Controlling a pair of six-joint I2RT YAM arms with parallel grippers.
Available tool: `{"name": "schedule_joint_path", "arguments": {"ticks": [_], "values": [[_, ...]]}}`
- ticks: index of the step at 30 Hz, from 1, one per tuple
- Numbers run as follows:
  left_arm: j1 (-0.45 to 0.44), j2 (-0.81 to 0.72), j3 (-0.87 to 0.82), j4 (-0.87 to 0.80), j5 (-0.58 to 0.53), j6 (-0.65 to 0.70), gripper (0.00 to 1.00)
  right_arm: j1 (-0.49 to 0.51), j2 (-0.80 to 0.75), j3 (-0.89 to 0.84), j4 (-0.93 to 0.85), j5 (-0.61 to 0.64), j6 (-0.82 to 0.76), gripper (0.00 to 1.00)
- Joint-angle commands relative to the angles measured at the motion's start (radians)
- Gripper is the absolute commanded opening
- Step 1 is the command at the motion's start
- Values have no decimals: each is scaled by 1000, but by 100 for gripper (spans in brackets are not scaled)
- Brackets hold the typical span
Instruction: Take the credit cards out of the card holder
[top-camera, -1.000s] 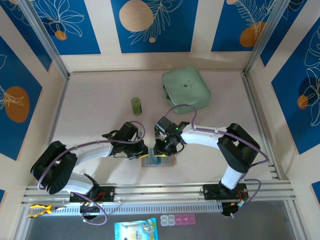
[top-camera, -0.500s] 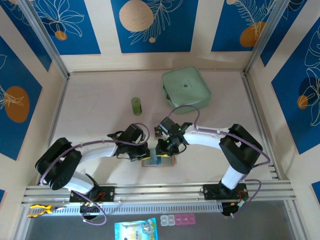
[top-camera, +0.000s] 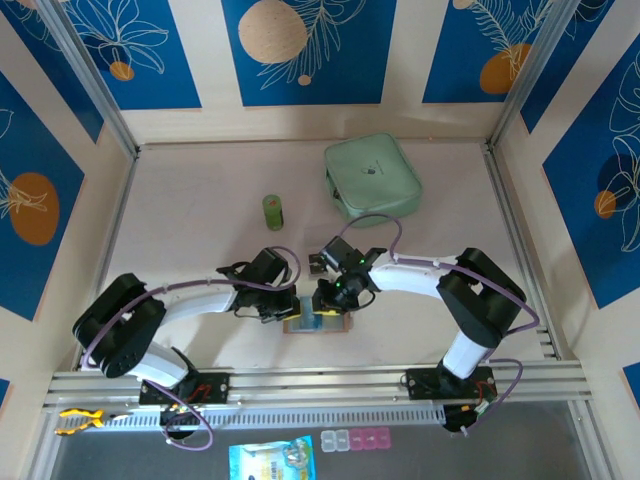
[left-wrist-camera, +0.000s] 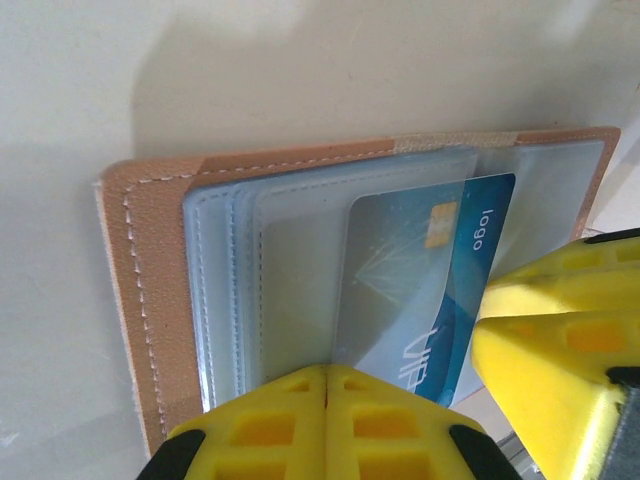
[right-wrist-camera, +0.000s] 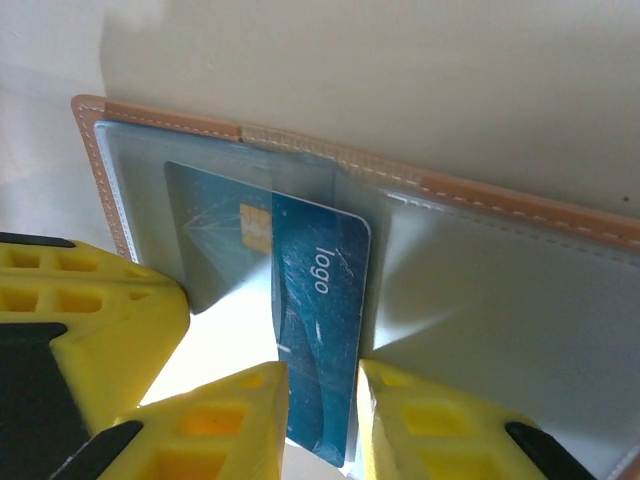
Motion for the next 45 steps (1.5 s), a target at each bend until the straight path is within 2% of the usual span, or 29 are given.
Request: {"name": "schedule_joint_path", "arguments": {"ticks": [1, 17, 27, 39, 45], "values": [[-10, 18, 7, -38, -24, 15, 4, -7, 0, -20, 23, -36, 15, 27], [-18, 31, 11, -45, -28, 8, 4, -31, -46, -120, 186, -108, 60, 26], [-26, 28, 22, -57, -39, 3, 4, -67, -82, -193, 325, -185, 106, 22], [-28, 26, 24, -57, -39, -1, 4, -81, -55, -195, 334, -203, 91, 15], [-27, 25, 18, -49, -38, -6, 5, -83, -84, -191, 254, -144, 64, 12]]}}
